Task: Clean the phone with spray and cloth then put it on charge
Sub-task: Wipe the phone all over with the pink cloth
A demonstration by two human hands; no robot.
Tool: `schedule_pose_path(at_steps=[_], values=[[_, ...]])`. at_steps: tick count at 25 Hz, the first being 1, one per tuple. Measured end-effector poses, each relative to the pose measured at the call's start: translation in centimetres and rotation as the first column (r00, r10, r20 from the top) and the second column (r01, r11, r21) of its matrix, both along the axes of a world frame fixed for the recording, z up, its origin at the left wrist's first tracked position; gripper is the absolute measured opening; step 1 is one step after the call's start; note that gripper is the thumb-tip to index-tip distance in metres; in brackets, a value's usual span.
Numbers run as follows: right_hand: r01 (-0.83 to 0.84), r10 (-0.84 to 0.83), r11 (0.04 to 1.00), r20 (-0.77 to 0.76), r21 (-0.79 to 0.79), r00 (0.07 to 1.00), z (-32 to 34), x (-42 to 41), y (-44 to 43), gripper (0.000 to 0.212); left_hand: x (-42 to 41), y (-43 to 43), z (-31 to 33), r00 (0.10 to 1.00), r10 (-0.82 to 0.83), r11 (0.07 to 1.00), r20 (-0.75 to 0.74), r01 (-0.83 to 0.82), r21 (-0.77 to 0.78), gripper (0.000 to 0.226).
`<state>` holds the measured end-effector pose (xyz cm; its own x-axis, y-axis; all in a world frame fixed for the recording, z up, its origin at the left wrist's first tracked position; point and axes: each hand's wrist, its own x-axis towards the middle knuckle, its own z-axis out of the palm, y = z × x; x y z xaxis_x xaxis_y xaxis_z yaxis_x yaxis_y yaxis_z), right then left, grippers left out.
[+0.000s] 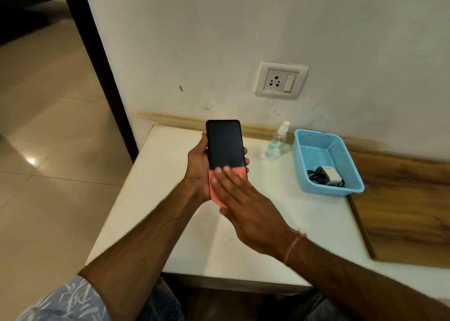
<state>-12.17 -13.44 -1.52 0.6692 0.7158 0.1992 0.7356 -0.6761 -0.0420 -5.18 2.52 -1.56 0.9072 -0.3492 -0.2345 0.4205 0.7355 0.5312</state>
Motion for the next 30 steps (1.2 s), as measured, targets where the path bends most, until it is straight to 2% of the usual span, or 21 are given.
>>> schedule_pose_path(at_steps=[3, 5, 8, 11, 13, 18, 22, 26, 28, 30], values=[[-0.124, 0.127, 0.983, 0.010, -0.135, 0.992, -0.3, 0.1, -2.5, 0.059, 0.1, -0.4, 0.0, 1.000, 0.000, 1.000, -0.008, 0.000, -0.014, 0.084], [-0.137, 0.137, 0.981, -0.011, -0.137, 0.991, 0.8, 1.8, -3.0, 0.057, 0.2, -0.4, 0.0, 1.000, 0.007, 1.000, -0.010, -0.007, 0.003, 0.085], [0.046, -0.046, 0.999, -0.011, -0.013, 0.999, 2.6, 4.9, -1.4, 0.055, 0.0, -0.9, 0.2, 1.000, -0.008, 0.999, -0.023, 0.009, 0.034, 0.079], [0.231, -0.225, 0.964, -0.057, 0.131, 0.973, 3.5, 6.9, 2.0, 0.055, -0.4, -1.7, 0.3, 1.000, 0.008, 1.000, 0.021, -0.008, -0.018, 0.067], [0.290, -0.281, 0.937, -0.077, 0.193, 0.957, 3.5, 7.0, 3.6, 0.054, -0.6, -1.8, 0.5, 0.999, 0.008, 0.999, 0.038, -0.007, -0.037, 0.064], [0.128, -0.122, 0.980, -0.046, 0.154, 0.991, 0.7, 2.3, 2.5, 0.055, -0.6, -0.8, -0.1, 0.999, -0.025, 0.999, -0.041, 0.026, 0.037, 0.079], [0.041, -0.040, 0.999, -0.018, 0.018, 0.999, -1.2, -0.8, -0.1, 0.055, -0.3, -0.7, 0.0, 0.999, -0.032, 0.999, -0.039, 0.032, 0.008, 0.081], [-0.083, 0.085, 0.995, 0.037, -0.057, 0.996, -0.9, -1.2, -2.6, 0.059, -0.2, -1.0, -0.4, 0.997, -0.020, 0.999, -0.070, 0.023, 0.043, 0.083], [-0.108, 0.108, 0.994, 0.024, -0.003, 0.994, -0.2, -0.9, -3.5, 0.058, -0.1, -1.1, -0.4, 0.996, -0.006, 0.998, -0.087, 0.011, 0.061, 0.085], [0.016, -0.002, 0.976, -0.063, 0.219, 0.998, 0.6, -0.4, -4.3, 0.045, 0.1, -1.0, -0.3, 0.996, 0.009, 0.998, -0.094, -0.003, 0.061, 0.087]])
